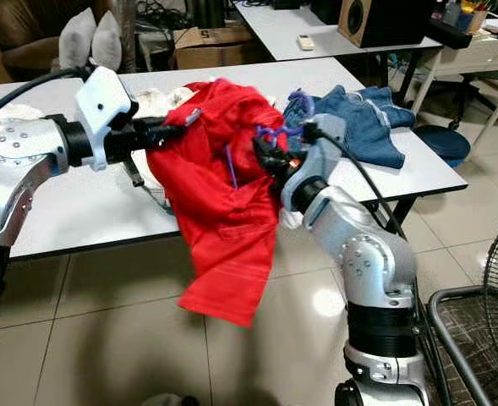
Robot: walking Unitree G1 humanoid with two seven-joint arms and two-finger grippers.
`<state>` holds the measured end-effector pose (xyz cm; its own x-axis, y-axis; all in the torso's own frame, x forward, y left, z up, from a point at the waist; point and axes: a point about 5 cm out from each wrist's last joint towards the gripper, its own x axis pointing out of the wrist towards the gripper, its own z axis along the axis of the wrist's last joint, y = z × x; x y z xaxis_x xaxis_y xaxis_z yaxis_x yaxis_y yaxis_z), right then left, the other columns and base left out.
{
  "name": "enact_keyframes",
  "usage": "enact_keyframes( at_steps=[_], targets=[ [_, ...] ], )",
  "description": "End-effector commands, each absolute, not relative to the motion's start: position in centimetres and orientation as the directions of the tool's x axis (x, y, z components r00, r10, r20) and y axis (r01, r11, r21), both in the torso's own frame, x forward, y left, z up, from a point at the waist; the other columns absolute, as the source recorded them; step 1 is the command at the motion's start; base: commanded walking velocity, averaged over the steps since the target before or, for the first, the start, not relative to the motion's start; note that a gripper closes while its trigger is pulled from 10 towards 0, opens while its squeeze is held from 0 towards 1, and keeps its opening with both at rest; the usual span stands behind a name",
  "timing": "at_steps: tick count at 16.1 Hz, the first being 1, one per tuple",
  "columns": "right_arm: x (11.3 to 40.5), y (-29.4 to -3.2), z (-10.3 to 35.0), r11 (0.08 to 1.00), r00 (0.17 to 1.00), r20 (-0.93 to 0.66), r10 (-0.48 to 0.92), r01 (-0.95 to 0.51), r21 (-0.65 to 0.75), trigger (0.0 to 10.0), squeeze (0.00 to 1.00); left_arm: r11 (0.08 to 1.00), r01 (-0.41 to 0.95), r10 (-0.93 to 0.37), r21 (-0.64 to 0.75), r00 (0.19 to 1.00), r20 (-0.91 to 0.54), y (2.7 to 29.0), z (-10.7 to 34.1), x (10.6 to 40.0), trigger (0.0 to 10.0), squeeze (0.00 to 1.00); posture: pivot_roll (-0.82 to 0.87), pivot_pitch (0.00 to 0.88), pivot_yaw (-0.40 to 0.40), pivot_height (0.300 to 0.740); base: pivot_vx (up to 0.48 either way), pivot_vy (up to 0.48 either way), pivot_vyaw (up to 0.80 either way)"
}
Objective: Hang hanger
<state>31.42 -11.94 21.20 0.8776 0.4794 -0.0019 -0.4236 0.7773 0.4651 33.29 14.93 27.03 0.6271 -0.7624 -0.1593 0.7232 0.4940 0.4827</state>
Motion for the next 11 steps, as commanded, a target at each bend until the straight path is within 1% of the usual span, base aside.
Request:
enact_keyframes(
  at_steps=[1, 2, 3, 4, 5, 6, 7, 9, 10, 11],
  targets=[
    [31.4, -11.7, 21.7, 0.759, 0.861, 0.013, 0.508, -0.454, 0.467, 10.0, 0.0, 0.527, 0.695, -0.751, 0.49, 0.65, -0.115, 14.9, 27.4, 33.2, 0.0, 0.0, -0.15, 0.0, 0.055, 0.74, 0.0, 0.0, 0.0],
    [31.1, -11.5, 21.4, 0.771, 0.85, -0.022, 0.526, -0.466, 0.434, 10.0, 0.0, 0.557, 0.666, -0.736, 0.496, 0.673, -0.079, 14.9, 27.7, 33.5, 0.0, 0.0, -0.15, 0.0, 0.055, 0.74, 0.0, 0.0, 0.0],
    [30.8, -11.6, 20.7, 0.817, 0.847, -0.1, 0.523, -0.463, 0.344, 10.0, 0.0, 0.609, 0.602, -0.71, 0.517, 0.704, 0.016, 14.9, 28.9, 34.0, 0.0, 0.0, -0.16, 0.0, 0.053, 0.74, 0.0, 0.0, 0.0],
    [30.7, -12.0, 20.3, 0.849, 0.855, -0.139, 0.499, -0.45, 0.278, 10.0, 0.0, 0.631, 0.574, -0.702, 0.523, 0.709, 0.069, 14.9, 29.7, 34.2, 0.0, 0.0, -0.16, 0.0, 0.053, 0.74, 0.0, 0.0, 0.0],
    [30.5, -12.8, 19.6, 0.892, 0.865, -0.218, 0.452, -0.437, 0.117, 10.0, 0.0, 0.66, 0.538, -0.695, 0.524, 0.702, 0.155, 14.7, 31.5, 34.3, 0.0, 0.0, -0.15, 0.0, 0.052, 0.74, 0.0, 0.0, 0.0],
    [30.3, -13.0, 19.4, 0.887, 0.855, -0.236, 0.462, -0.452, 0.099, 10.0, 0.0, 0.655, 0.532, -0.703, 0.537, 0.69, 0.174, 14.6, 32.5, 34.3, 0.0, 0.0, -0.14, 0.0, 0.052, 0.74, 0.0, 0.0, 0.0],
    [29.8, -13.4, 19.3, 0.883, 0.847, -0.289, 0.446, -0.469, -0.009, 10.0, 0.0, 0.654, 0.51, -0.706, 0.559, 0.676, 0.209, 14.5, 34.0, 34.2, 0.0, 0.0, -0.14, 0.0, 0.056, 0.74, 0.0, 0.0, 0.0],
    [28.5, -13.2, 19.5, 0.841, 0.795, -0.299, 0.529, -0.539, 0.054, 10.0, 0.0, 0.647, 0.471, -0.705, 0.599, 0.668, 0.236, 14.4, 35.4, 34.2, 0.0, 0.0, -0.15, 0.0, 0.067, 0.74, 0.0, 0.0, 0.0],
    [27.6, -13.6, 19.5, 0.814, 0.768, -0.323, 0.553, -0.581, 0.015, 10.0, 0.0, 0.62, 0.475, -0.72, 0.624, 0.661, 0.212, 14.3, 35.4, 34.3, 0.0, 0.0, -0.15, 0.0, 0.071, 0.74, 0.0, 0.0, 0.0],
    [26.6, -13.9, 19.7, 0.782, 0.736, -0.324, 0.594, -0.623, 0.018, 10.0, 0.0, 0.591, 0.485, -0.733, 0.645, 0.657, 0.176, 14.1, 35.1, 34.3, 0.0, 0.0, -0.14, 0.0, 0.077, 0.74, 0.0, 0.0, 0.0]
  ],
)
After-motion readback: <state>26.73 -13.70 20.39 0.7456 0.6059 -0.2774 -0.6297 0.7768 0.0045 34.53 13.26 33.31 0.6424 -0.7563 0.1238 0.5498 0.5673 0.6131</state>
